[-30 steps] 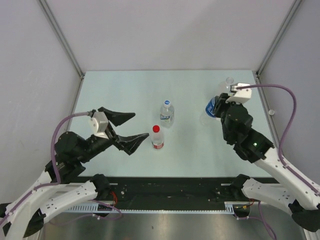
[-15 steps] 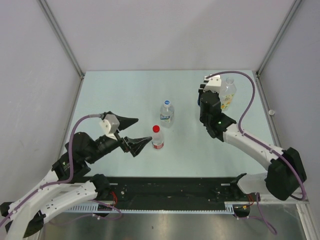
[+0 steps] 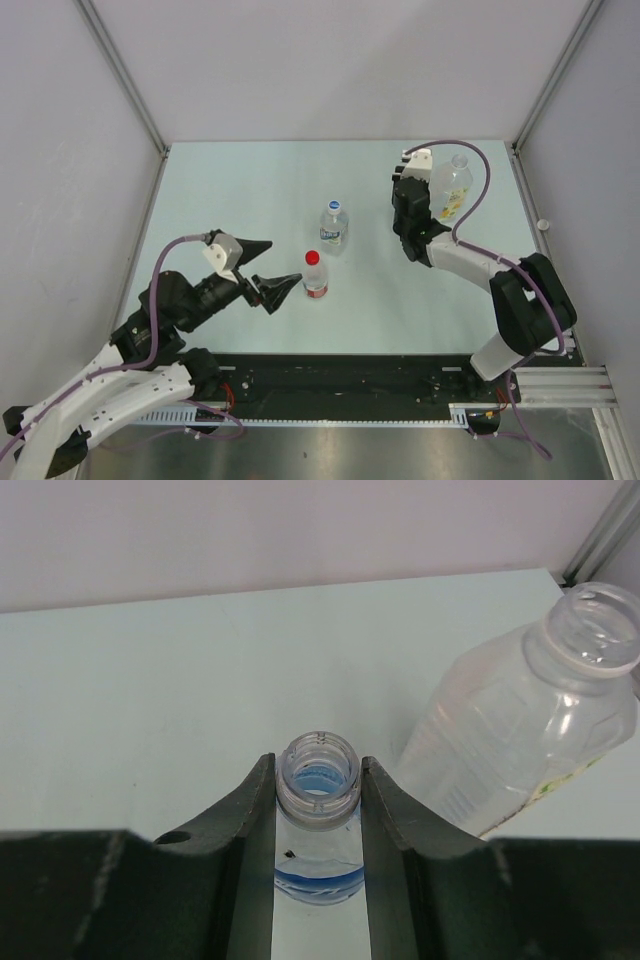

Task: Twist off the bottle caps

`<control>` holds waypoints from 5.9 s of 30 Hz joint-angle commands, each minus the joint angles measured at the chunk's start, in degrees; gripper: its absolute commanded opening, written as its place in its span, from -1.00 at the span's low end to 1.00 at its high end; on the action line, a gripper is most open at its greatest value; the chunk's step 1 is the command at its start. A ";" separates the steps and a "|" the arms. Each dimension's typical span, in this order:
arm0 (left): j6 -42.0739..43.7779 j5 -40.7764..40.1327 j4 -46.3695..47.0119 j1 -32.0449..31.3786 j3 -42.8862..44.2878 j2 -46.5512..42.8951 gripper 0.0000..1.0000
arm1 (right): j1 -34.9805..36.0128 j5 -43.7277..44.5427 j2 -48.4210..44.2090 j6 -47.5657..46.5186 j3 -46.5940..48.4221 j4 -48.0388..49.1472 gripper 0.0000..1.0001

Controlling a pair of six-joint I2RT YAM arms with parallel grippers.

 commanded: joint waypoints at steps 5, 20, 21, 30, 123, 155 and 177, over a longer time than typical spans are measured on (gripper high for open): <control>0.33 -2.04 1.48 -0.09 -1.08 -0.92 1.00 | -0.25 1.04 4.39 -0.24 1.18 9.02 -1.00; -0.37 -1.34 2.89 0.00 -2.14 0.05 1.00 | 0.19 -0.01 2.03 2.74 1.18 2.26 -0.50; -0.46 -1.16 2.89 0.00 -2.14 0.22 0.99 | 0.28 -0.28 1.76 2.92 1.27 1.39 -0.44; -1.34 -1.95 3.59 -0.09 -2.84 -0.57 0.99 | 0.54 -1.95 -0.35 4.24 1.18 -1.26 -0.06; -12.87 -31.49 -10.21 -0.09 -3.81 -8.04 1.00 | 32.88 -21.03 -12.01 14.87 5.84 -25.25 -1.00; -2.65 24.24 10.10 0.18 11.49 19.56 1.00 | 23.04 -43.61 -42.19 36.14 9.44 -38.17 -1.00; -3.45 29.69 11.86 0.18 6.21 19.65 0.22 | 26.82 -40.45 -40.78 35.18 9.88 -36.76 -0.86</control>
